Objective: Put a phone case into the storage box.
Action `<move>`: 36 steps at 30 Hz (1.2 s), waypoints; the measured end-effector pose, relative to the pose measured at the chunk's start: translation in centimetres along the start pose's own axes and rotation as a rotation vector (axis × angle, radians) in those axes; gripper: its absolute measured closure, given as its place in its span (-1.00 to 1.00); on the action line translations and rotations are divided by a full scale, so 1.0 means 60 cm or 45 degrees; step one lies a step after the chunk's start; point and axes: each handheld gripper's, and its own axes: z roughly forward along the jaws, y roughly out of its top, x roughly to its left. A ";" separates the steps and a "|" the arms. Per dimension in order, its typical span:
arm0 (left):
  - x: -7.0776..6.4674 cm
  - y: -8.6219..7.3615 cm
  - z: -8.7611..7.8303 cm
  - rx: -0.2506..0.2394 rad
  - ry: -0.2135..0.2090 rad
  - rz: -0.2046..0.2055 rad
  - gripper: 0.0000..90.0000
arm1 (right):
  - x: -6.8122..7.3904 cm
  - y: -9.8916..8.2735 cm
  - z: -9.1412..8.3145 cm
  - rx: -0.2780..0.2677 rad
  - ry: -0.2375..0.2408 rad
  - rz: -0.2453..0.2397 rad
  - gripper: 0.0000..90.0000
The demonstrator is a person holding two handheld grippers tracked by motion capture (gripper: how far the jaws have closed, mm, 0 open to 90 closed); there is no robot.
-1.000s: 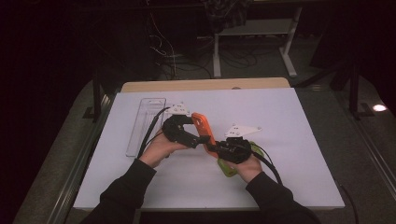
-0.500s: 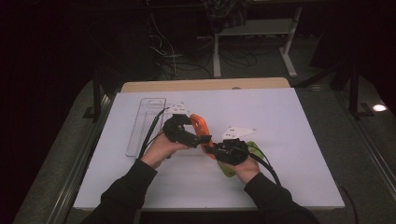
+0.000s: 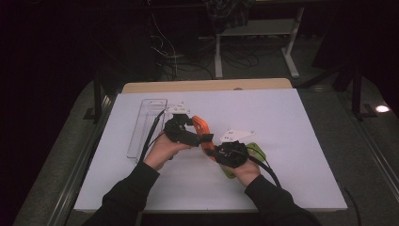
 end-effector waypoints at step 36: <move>0.014 0.049 -0.007 0.040 0.066 0.065 -0.64 | -0.038 -0.022 -0.049 0.075 -0.126 -0.007 -0.39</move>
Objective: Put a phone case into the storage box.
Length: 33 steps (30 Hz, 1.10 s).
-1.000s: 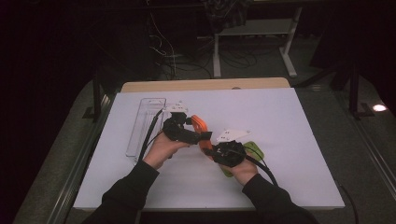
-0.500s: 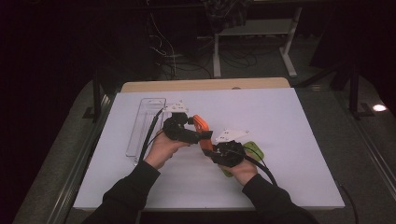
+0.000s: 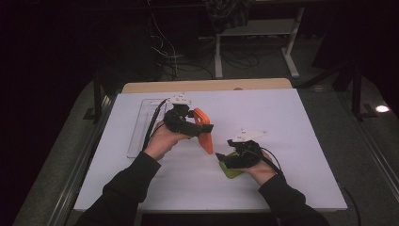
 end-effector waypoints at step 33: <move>0.102 0.051 -0.148 -0.040 0.294 -0.019 -0.64 | -0.047 -0.086 -0.067 0.069 -0.025 0.005 -1.00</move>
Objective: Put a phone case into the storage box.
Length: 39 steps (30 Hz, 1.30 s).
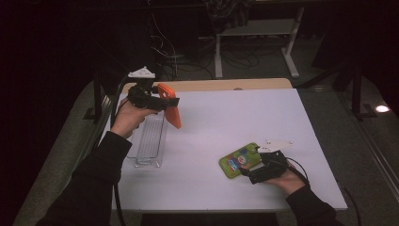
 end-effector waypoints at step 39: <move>0.152 -0.036 0.086 0.137 0.540 -0.224 -0.66 | -0.003 -0.005 -0.021 -0.088 0.025 0.013 -1.00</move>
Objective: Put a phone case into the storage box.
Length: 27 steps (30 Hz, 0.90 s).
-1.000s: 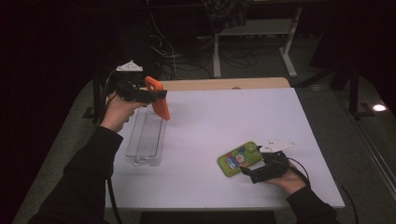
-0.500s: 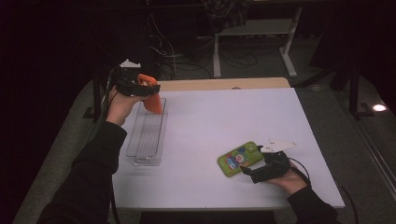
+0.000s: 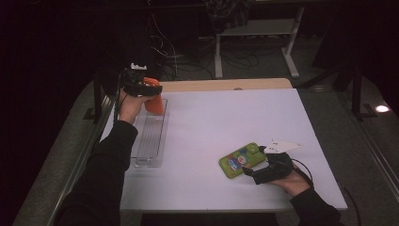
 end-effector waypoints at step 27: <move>0.004 -0.019 0.040 0.033 0.048 -0.064 -0.70 | 0.002 0.002 -0.003 -0.013 -0.006 -0.010 -1.00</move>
